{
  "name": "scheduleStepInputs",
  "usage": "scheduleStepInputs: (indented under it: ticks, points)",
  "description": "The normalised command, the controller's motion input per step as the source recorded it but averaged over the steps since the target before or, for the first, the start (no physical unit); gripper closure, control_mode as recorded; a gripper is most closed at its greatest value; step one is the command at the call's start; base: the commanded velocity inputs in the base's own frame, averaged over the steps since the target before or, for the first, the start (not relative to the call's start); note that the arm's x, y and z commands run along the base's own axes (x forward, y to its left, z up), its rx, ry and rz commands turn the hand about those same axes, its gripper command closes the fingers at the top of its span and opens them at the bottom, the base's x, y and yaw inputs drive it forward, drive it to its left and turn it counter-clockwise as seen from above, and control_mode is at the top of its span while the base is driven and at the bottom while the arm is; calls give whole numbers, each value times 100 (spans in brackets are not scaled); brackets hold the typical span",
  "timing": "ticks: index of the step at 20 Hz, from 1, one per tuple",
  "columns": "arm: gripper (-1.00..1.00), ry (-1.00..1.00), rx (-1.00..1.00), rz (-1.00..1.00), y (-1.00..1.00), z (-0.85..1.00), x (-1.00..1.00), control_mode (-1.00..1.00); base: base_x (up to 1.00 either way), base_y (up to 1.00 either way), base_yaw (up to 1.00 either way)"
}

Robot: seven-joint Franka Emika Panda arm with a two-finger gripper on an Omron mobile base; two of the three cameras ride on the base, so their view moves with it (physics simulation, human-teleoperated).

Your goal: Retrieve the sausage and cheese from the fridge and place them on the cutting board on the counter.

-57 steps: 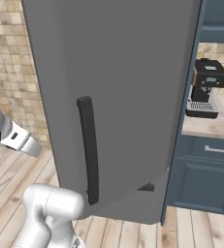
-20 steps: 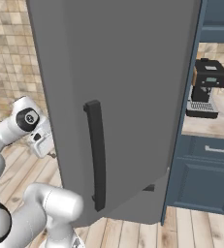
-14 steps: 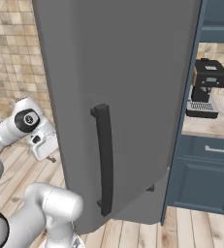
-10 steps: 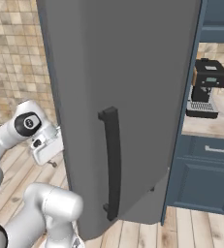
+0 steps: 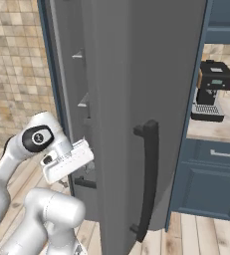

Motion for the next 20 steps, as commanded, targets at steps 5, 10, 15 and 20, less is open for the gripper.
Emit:
scheduleStepInputs:
  ticks: [5, 10, 15, 20]
  points:
    - [-100, 0, 0, -28, -100, 8, -3, -100, 0, 0, 0]
    - [-100, -1, 0, -17, -31, 35, -32, -100, 0, 0, 0]
    - [-100, -10, -2, -1, 56, 54, -56, -100, 0, 0, 0]
    - [-100, -6, -7, 6, 79, 57, -39, -100, 0, 0, 0]
